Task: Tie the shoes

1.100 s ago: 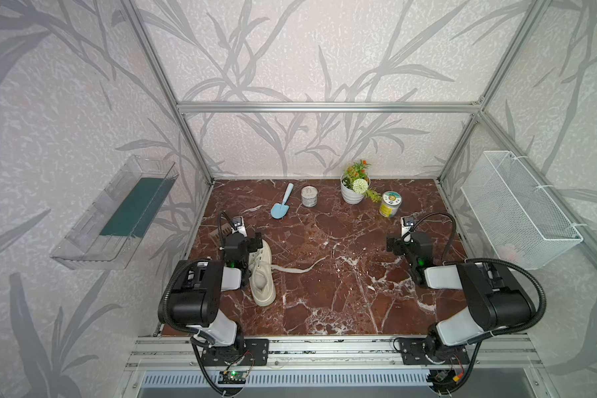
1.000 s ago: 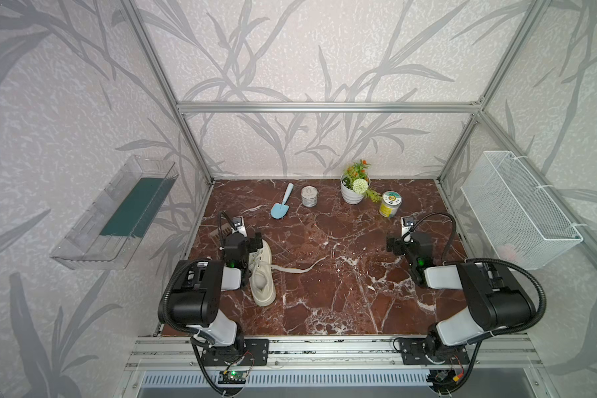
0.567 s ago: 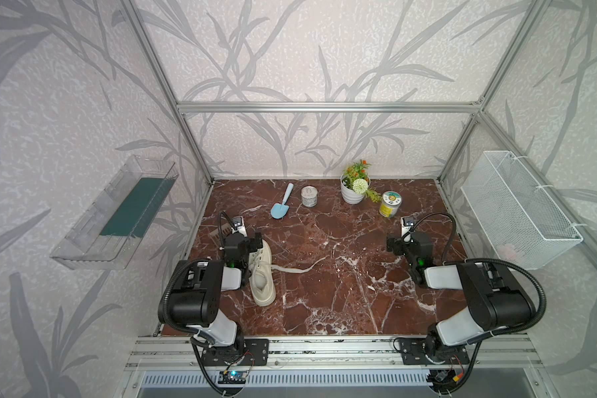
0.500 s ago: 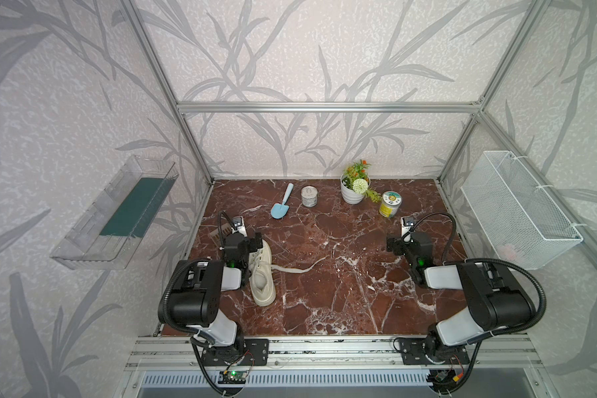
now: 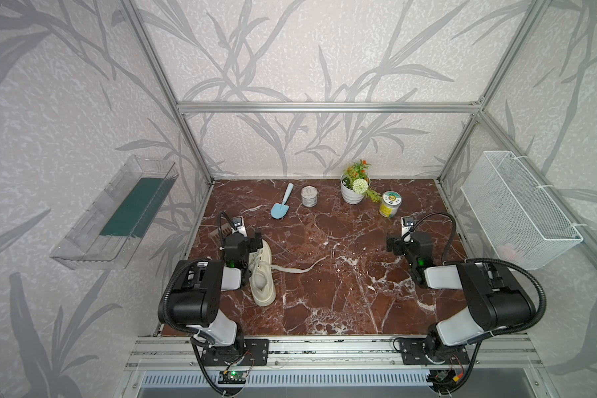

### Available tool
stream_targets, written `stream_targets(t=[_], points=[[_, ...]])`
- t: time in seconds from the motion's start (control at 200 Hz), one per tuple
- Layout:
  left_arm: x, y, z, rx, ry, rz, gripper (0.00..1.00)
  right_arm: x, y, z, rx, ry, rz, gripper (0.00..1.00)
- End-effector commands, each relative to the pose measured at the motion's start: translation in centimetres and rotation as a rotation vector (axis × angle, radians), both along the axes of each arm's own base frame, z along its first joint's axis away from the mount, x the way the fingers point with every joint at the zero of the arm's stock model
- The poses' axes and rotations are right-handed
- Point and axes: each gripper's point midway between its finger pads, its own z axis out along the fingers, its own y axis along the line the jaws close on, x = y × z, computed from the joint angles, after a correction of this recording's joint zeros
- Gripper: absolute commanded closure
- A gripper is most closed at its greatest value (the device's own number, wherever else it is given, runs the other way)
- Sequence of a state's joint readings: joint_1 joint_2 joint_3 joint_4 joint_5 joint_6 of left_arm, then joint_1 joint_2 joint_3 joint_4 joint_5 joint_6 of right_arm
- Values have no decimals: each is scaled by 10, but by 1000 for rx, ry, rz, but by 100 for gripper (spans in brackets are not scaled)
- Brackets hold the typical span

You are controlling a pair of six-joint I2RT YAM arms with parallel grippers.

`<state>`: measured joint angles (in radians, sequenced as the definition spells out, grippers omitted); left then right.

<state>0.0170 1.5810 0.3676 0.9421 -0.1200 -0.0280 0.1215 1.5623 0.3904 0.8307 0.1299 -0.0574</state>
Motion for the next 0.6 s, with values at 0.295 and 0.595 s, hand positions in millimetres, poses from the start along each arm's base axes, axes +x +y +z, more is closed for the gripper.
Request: stream_targets(t=[0.295, 0.595], points=[[-25, 18, 80, -18, 132, 126, 1, -18, 3, 60, 78, 47, -23, 1], [-66, -1, 80, -208, 488, 148, 7, -54, 33, 75, 248, 301, -40, 1]])
